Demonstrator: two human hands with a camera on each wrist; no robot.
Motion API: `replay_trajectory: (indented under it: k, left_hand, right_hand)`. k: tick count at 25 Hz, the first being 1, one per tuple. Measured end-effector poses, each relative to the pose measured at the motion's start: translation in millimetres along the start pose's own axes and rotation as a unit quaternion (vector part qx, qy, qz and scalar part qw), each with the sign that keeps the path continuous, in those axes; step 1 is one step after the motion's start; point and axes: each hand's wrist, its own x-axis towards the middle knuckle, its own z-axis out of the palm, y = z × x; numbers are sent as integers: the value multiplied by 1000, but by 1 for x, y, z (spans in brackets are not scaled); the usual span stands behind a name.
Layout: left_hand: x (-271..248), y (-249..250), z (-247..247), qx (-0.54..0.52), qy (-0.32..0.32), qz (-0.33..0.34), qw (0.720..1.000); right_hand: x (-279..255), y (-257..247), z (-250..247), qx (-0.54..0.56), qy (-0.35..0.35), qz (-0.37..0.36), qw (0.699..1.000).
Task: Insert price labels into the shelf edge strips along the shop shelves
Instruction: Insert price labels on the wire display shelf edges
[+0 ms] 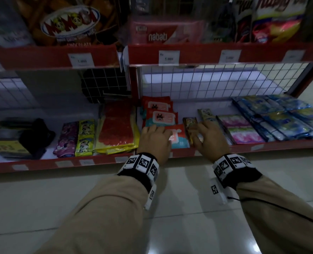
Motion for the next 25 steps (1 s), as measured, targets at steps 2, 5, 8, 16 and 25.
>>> replay_trajectory:
  k: [2, 5, 8, 16, 25]
  left_hand:
    - [20, 2, -33, -1, 29, 19, 999]
    - [45, -1, -84, -13, 78, 52, 996]
    - [62, -4, -126, -30, 115, 71, 990]
    - [86, 1, -179, -74, 143, 125, 979]
    - [97, 32, -163, -81, 147, 129, 977]
  right_hand:
    - [20, -3, -28, -13, 54, -7, 998]
    - [51, -12, -71, -17, 99, -8, 995]
    - [76, -21, -113, -45, 134, -10, 990]
    - [83, -28, -175, -88, 136, 67, 985]
    - [63, 30, -174, -108, 177, 119, 971]
